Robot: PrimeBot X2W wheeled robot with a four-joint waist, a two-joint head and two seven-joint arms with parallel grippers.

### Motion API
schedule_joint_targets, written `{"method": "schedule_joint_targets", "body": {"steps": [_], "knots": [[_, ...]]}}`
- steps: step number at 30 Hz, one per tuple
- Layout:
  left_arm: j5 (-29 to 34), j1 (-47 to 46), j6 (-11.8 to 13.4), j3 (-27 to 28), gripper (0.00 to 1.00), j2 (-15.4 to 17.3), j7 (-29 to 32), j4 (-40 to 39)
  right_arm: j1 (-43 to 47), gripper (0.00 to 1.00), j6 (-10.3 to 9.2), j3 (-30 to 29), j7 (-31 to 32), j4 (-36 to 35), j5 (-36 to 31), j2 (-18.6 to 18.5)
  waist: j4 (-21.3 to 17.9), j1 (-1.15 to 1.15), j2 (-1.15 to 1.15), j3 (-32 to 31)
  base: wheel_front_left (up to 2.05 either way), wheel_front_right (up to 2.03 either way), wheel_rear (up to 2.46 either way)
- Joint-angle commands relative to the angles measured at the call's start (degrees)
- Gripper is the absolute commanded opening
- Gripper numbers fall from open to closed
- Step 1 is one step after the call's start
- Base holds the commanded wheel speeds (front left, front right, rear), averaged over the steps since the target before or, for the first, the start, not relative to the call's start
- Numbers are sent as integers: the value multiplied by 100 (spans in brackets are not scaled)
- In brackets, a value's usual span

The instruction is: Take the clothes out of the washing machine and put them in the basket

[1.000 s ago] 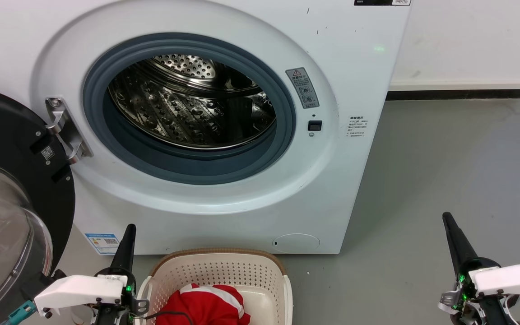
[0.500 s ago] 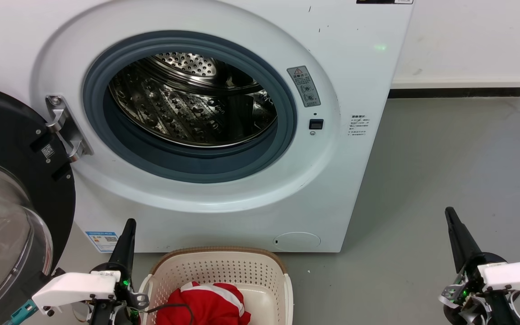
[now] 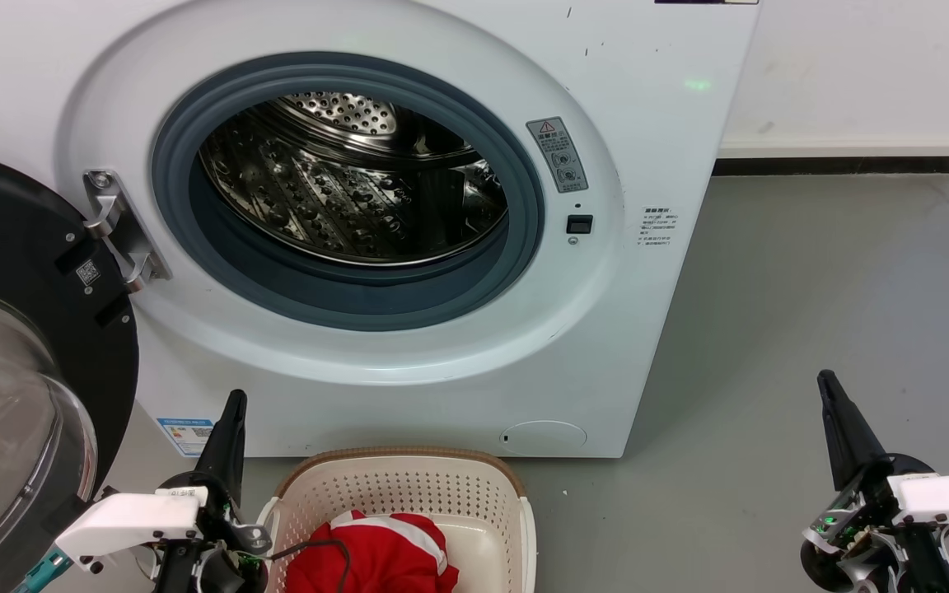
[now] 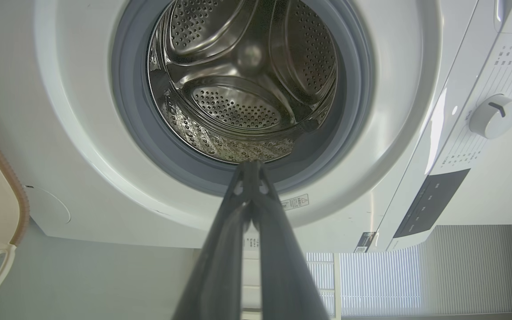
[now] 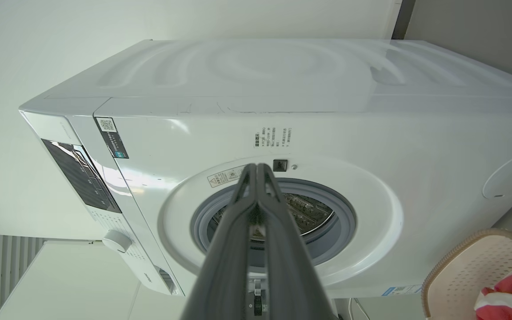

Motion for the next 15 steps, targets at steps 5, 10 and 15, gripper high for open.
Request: {"method": "schedule_joint_targets", "body": {"steps": [5, 10, 15], "knots": [[-54, -40, -23, 25, 0, -18, 28, 9, -79, 0, -2, -16, 20, 20, 62, 5, 1, 0, 0, 2, 0, 0, 0], [-54, -40, -23, 24, 0, -18, 28, 9, -79, 0, -2, -20, 19, 21, 56, 10, 1, 0, 0, 2, 0, 0, 0], [-55, -39, -23, 24, 0, -17, 27, 8, -79, 0, -2, -28, 24, 21, 47, 16, 1, 0, 0, 2, 0, 0, 0]]}}
